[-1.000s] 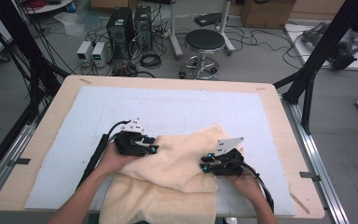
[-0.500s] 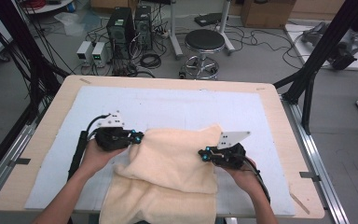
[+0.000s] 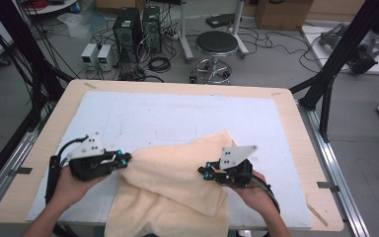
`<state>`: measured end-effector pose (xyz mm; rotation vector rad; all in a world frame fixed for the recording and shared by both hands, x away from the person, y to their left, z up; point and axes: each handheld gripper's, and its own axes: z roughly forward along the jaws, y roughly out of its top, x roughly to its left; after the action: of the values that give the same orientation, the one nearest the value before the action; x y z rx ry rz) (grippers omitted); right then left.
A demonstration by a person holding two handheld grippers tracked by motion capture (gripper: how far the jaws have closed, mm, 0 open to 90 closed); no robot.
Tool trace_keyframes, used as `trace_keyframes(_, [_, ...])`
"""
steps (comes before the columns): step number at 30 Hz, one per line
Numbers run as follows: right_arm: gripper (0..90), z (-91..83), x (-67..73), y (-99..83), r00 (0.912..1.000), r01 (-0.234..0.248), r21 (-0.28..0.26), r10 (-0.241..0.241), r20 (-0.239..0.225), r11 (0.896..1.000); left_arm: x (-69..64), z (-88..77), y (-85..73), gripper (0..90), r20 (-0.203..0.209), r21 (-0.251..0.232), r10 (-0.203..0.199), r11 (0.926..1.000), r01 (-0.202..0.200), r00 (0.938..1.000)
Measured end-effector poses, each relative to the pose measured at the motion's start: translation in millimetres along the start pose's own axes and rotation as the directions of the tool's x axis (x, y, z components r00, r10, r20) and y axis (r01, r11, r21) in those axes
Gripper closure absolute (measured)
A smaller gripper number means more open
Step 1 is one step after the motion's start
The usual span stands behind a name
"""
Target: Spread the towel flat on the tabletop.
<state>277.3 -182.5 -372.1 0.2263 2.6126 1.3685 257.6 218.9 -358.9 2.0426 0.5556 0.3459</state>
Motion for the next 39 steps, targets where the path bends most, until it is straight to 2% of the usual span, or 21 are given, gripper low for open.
trace_keyframes(2, [89.6,1.0,11.5,-7.4,0.9999,0.002,0.019,-0.002,-0.016,1.000,-9.5,-0.1,-17.3,85.3,0.016,0.029,-0.009,0.9996,0.008,0.9998])
trace_keyframes(5, [89.6,-2.2,24.4,-18.4,0.9993,-0.014,0.035,0.016,-0.035,0.999,-20.0,-1.3,-38.9,85.2,0.059,0.052,-0.046,0.9977,0.043,0.9972])
trace_keyframes(8, [89.5,-7.9,31.6,-28.3,0.9990,-0.029,0.043,0.031,-0.032,0.999,-25.4,1.1,-48.6,84.3,0.102,0.076,-0.047,0.9963,0.039,0.9937])
trace_keyframes(9, [87.4,-9.3,31.5,-30.2,0.9991,-0.033,0.047,0.034,-0.026,0.998,-25.7,2.0,-48.4,82.1,0.121,0.071,-0.046,0.9968,0.038,0.9916])
trace_keyframes(12, [76.4,-12.0,24.3,-30.2,0.9984,-0.057,0.031,0.057,0.004,0.998,-21.9,2.1,-38.7,63.9,0.130,0.053,-0.033,0.9982,0.027,0.9909])
trace_keyframes(13, [72.7,-11.7,20.6,-28.6,0.9971,-0.072,0.026,0.072,0.025,0.997,-20.0,2.0,-33.5,61.5,0.132,0.035,-0.030,0.9991,0.025,0.9908])
trace_keyframes(16, [62.3,-6.5,3.6,-22.4,0.9942,-0.078,-0.003,0.078,0.074,0.997,-11.3,6.1,-15.6,53.8,0.130,-0.010,-0.006,0.9999,0.007,0.9914])
trace_keyframes(17, [61.8,-3.7,-2.8,-19.6,0.9937,-0.082,-0.017,0.083,0.076,0.996,-8.2,9.6,-10.3,52.7,0.134,-0.021,-0.007,0.9997,0.010,0.9909])
trace_keyframes(19, [55.8,3.4,-14.1,-14.7,0.9910,-0.098,-0.044,0.102,0.087,0.994,-1.5,20.0,-3.2,47.8,0.149,-0.028,-0.016,0.9994,0.020,0.9887])
trace_keyframes(21, [51.9,12.8,-25.1,-11.4,0.9892,-0.120,-0.042,0.123,0.079,0.992,3.2,32.9,-0.9,45.9,0.154,-0.005,-0.029,0.9995,0.030,0.9877])
trace_keyframes(23, [49.5,22.7,-32.6,-9.5,0.9907,-0.098,-0.015,0.099,0.093,0.995,6.9,44.3,-2.2,47.3,0.172,0.022,-0.018,0.9997,0.015,0.9849])
trace_keyframes(24, [48.6,27.8,-35.2,-9.2,0.9917,-0.090,-0.002,0.090,0.092,0.996,7.0,50.1,-4.3,50.3,0.187,0.030,-0.029,0.9993,0.024,0.9819])
trace_keyframes(26, [47.0,36.7,-38.7,-9.7,0.9933,-0.070,0.014,0.069,0.093,0.997,6.6,59.4,-8.7,62.6,0.213,0.069,-0.021,0.9976,0.006,0.9769])
trace_keyframes(28, [46.9,43.6,-40.4,-10.8,0.9953,-0.054,0.030,0.051,0.082,0.998,3.0,66.2,-13.0,76.1,0.214,0.104,-0.016,0.9946,-0.006,0.9767])
trace_keyframes(29, [46.9,46.8,-40.5,-11.5,0.9954,-0.045,0.042,0.041,0.087,0.998,1.1,68.0,-13.9,79.8,0.225,0.125,-0.009,0.9919,-0.019,0.9744])
trace_keyframes(30, [46.9,49.2,-40.5,-11.8,0.9952,-0.035,0.054,0.030,0.093,0.998,-2.0,68.4,-14.1,81.2,0.229,0.137,0.003,0.9899,-0.036,0.9734])
trace_keyframes(32, [47.8,51.8,-40.1,-11.7,0.9956,-0.026,0.057,0.021,0.091,0.998,-10.0,66.4,-13.2,82.1,0.252,0.134,0.027,0.9890,-0.063,0.9673])
trace_keyframes(35, [48.0,47.8,-35.9,-6.7,0.9974,-0.013,0.027,0.011,0.071,1.000,-22.4,62.2,-12.8,82.4,0.285,0.120,0.058,0.9881,-0.096,0.9566])
trace_keyframes(38, [46.8,45.8,-34.0,-1.8,0.9981,-0.003,0.014,0.003,0.061,1.000,-31.5,61.3,-15.7,82.5,0.336,0.106,0.067,0.9884,-0.108,0.9396])
trace_keyframes(39, [46.6,47.5,-34.3,-1.7,0.9987,-0.002,0.016,0.001,0.050,1.000,-35.1,61.1,-16.7,82.6,0.346,0.102,0.069,0.9887,-0.110,0.9358])
